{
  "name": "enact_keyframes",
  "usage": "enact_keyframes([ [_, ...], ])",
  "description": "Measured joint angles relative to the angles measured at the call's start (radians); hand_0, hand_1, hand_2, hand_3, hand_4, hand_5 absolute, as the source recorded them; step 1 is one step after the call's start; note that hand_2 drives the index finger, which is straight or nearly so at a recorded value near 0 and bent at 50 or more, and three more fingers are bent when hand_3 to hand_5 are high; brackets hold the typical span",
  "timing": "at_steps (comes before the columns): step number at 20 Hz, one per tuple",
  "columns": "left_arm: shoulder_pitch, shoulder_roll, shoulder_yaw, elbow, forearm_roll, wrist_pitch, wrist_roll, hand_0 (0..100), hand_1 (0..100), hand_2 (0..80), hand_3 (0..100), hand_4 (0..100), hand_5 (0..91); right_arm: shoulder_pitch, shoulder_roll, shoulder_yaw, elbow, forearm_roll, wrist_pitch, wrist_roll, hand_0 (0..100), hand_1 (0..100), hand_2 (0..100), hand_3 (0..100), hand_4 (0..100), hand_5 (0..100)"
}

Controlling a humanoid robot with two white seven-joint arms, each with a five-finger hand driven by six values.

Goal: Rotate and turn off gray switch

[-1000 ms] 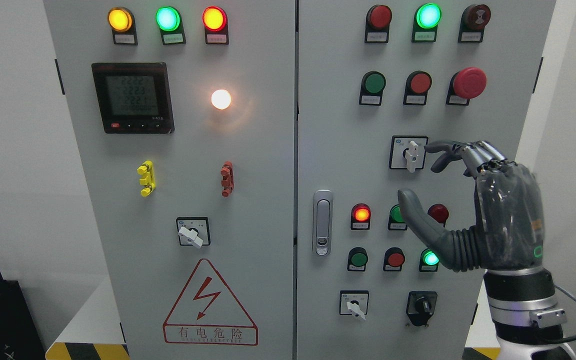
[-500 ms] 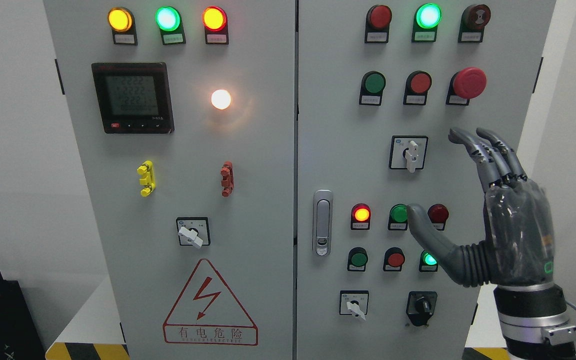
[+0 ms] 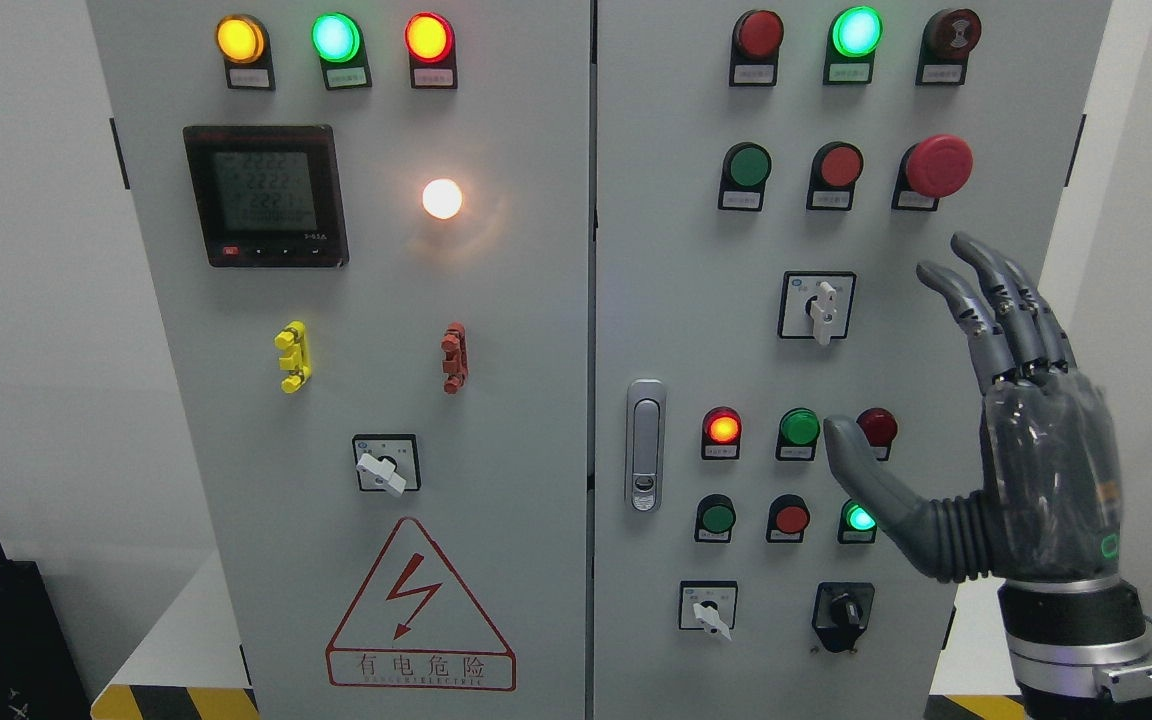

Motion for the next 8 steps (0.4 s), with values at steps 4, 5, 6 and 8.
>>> enact_keyframes([
  [4,0.0,0.0,0.0,0.0,0.0,0.0,0.0,12,39,0.0,0,0,0.0,0.005,0.001,-0.003,-0.002,0.0,0.0,-0.005,21,31,13,13,2,0],
  [5,0.0,0.0,0.0,0.0,0.0,0.0,0.0,12,39,0.0,0,0,0.0,0.006,0.001,-0.003,-0.002,0.0,0.0,-0.005,20,31,13,14,2,0],
  [6,0.0,0.0,0.0,0.0,0.0,0.0,0.0,12,39,0.0,0,0,0.0,0.006,0.001,-0.004,-0.002,0.0,0.0,-0.005,20,31,13,14,2,0],
  [8,0.0,0.0,0.0,0.0,0.0,0.0,0.0,12,39,0.0,0,0,0.0,0.007,0.002,-0.004,-0.003,0.0,0.0,-0.006,20,31,13,14,3,0],
])
